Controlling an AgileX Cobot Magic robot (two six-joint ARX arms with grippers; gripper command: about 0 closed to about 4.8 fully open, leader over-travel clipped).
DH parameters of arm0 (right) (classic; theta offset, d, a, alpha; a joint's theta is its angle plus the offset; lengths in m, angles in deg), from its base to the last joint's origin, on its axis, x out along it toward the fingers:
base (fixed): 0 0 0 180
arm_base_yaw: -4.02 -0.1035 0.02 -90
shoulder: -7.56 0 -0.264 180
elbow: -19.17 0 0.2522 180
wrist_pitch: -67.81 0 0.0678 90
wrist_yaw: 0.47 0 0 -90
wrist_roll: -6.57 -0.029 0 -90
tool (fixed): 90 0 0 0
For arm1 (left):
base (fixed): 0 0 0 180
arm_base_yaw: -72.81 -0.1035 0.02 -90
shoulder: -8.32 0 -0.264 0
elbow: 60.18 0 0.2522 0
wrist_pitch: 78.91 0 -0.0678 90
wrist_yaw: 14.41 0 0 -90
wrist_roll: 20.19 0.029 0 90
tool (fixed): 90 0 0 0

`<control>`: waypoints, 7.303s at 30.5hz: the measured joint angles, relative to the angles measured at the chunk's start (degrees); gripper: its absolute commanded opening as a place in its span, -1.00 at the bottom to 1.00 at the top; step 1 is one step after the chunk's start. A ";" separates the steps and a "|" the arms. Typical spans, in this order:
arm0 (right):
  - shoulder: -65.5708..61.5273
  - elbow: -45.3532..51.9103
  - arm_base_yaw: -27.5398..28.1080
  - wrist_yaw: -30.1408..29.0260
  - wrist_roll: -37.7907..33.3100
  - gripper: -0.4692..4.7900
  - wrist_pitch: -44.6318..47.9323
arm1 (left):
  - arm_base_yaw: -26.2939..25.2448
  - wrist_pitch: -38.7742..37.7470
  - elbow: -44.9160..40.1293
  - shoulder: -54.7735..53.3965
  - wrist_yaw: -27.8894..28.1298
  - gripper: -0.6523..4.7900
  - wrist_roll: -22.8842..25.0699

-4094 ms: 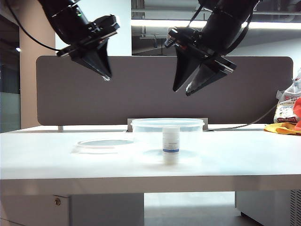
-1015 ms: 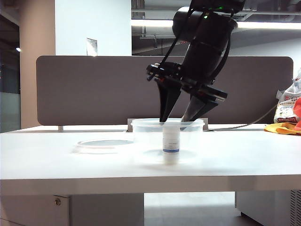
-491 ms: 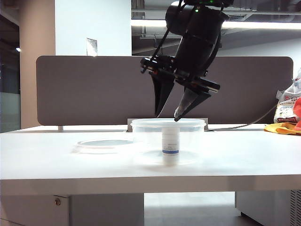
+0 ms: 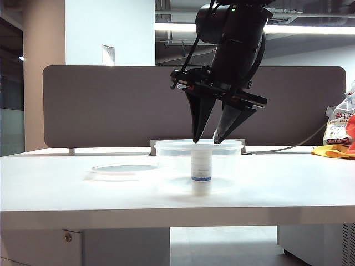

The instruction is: Remove the lid of the round box, pick up the small white medicine bottle inside, and place it on the table.

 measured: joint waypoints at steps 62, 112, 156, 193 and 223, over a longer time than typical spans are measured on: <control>-2.69 -2.78 -1.49 0.98 -0.04 0.11 -3.06 | 0.00 0.81 0.02 0.00 0.00 -0.78 1.05; -3.21 -5.11 -1.49 1.07 0.52 -0.48 -2.56 | 0.00 1.92 0.02 0.00 -0.02 -0.78 1.05; -3.19 -22.75 11.67 6.05 6.64 -0.50 -11.61 | -0.02 9.51 0.00 -0.02 0.22 -0.78 1.03; -11.96 -21.79 16.85 3.45 4.96 -0.50 -13.03 | -0.02 8.90 -0.02 -2.51 -0.22 -0.78 0.85; -14.53 -21.68 17.88 2.05 4.76 -0.35 -12.33 | -0.02 9.81 -0.02 -2.95 -0.22 -0.78 0.87</control>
